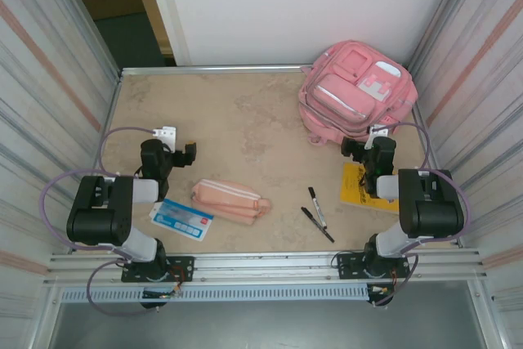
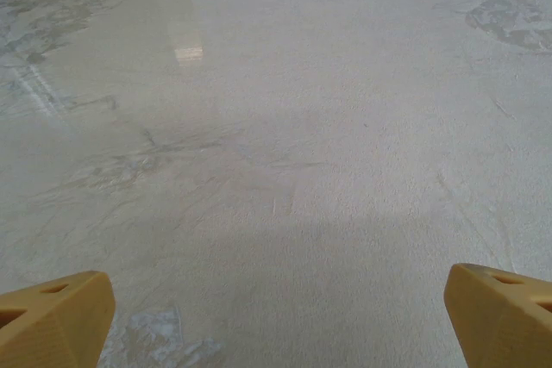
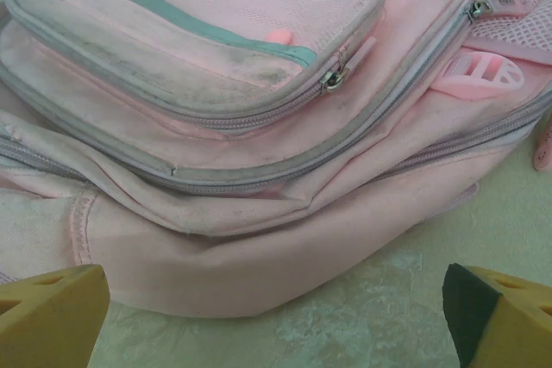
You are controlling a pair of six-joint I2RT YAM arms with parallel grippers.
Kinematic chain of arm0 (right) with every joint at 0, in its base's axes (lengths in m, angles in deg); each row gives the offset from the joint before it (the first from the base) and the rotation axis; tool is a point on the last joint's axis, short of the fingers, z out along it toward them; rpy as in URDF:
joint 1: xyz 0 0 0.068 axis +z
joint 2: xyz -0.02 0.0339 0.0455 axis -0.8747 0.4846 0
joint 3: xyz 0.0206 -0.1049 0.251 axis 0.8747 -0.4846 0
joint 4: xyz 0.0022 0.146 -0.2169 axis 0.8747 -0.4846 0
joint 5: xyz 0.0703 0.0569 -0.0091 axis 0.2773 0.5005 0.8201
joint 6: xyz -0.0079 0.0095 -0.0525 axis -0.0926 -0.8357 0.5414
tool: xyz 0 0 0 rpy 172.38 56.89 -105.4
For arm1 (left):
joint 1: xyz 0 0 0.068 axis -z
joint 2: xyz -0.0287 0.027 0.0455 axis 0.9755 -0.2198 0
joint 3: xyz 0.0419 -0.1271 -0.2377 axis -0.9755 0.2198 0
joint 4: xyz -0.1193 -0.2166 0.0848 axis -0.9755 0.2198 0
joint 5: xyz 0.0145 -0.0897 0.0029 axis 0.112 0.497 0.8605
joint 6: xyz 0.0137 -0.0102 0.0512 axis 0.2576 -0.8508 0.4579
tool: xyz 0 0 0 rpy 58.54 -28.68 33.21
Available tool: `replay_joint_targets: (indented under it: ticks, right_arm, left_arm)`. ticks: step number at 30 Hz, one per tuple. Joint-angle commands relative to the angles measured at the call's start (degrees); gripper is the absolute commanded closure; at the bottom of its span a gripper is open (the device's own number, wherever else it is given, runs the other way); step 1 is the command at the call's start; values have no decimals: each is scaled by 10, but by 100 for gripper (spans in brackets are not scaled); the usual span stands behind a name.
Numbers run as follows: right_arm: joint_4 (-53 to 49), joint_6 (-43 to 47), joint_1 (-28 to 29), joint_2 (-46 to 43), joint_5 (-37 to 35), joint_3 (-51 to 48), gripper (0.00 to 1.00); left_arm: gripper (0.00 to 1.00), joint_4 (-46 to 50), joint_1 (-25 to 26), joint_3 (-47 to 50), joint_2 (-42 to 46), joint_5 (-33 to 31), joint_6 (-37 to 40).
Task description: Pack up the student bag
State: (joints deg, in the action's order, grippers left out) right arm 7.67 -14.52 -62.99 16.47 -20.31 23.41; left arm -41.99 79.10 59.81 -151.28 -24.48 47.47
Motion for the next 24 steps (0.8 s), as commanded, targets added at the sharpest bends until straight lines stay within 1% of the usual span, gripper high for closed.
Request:
replay_joint_targets:
  ticks: [1,24]
  right_arm:
    - [-1,17,-3,-1,4,12,1]
    - [-1,14,-7,0,12,13,1]
  left_arm:
    - [1,-3,-6,-12,3,5,-2]
    - [1,-4,-6,-11,4,5,-3]
